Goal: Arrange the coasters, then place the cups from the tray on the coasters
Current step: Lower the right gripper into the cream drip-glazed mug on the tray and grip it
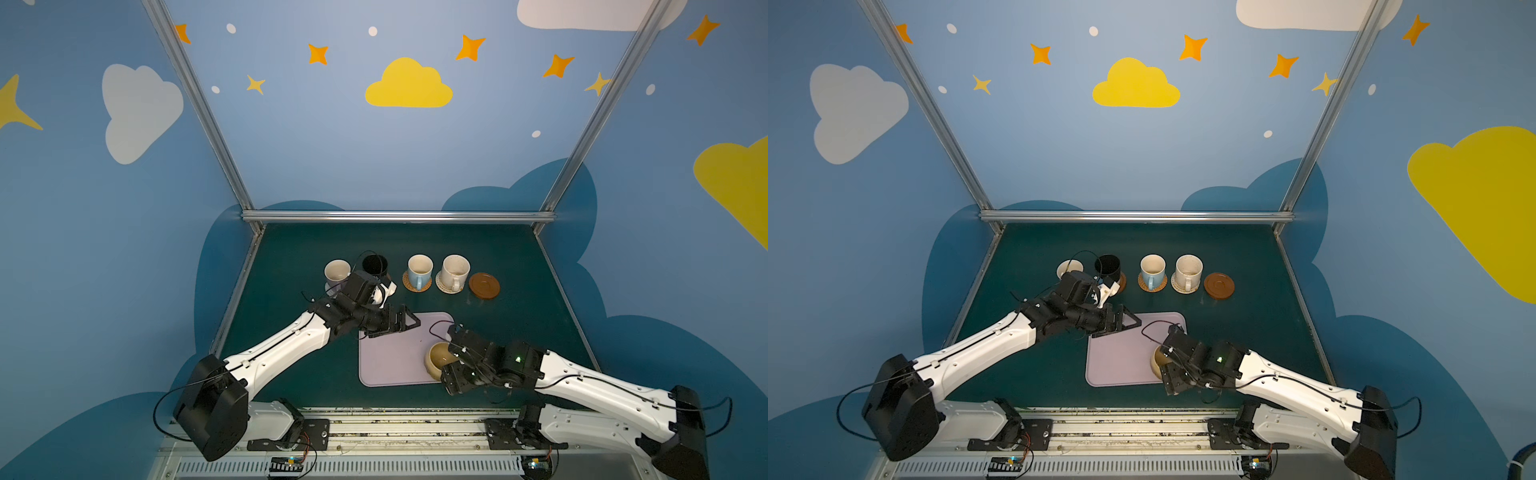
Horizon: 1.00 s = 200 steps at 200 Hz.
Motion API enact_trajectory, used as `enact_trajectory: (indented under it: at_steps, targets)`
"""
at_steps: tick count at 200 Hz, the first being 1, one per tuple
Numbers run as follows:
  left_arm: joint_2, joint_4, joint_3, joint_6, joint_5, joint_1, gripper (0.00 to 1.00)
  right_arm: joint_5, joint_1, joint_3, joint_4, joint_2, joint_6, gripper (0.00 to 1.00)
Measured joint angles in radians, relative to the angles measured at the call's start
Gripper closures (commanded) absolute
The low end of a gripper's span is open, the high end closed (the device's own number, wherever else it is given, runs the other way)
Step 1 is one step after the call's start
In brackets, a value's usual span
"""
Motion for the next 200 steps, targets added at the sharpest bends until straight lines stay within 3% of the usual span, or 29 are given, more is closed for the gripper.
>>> enact_trajectory:
  at_steps: [50,135,162,200]
  targets:
    - [-0.002,0.029,-0.051,-0.032,0.002,0.0,0.0,0.04,0.035,-0.025,0.035,0.089,0.105,0.31]
    - [-0.008,0.068,-0.121,-0.088,0.024,-0.003,0.0,0.075,0.069,-0.028,0.06,0.167,0.179,0.62]
    - [-0.008,0.069,-0.146,-0.098,0.024,-0.007,0.0,0.084,0.082,-0.03,0.062,0.177,0.191,0.69]
    - [-0.008,0.078,-0.155,-0.109,0.024,-0.013,0.0,0.084,0.089,-0.043,0.079,0.19,0.21,0.7]
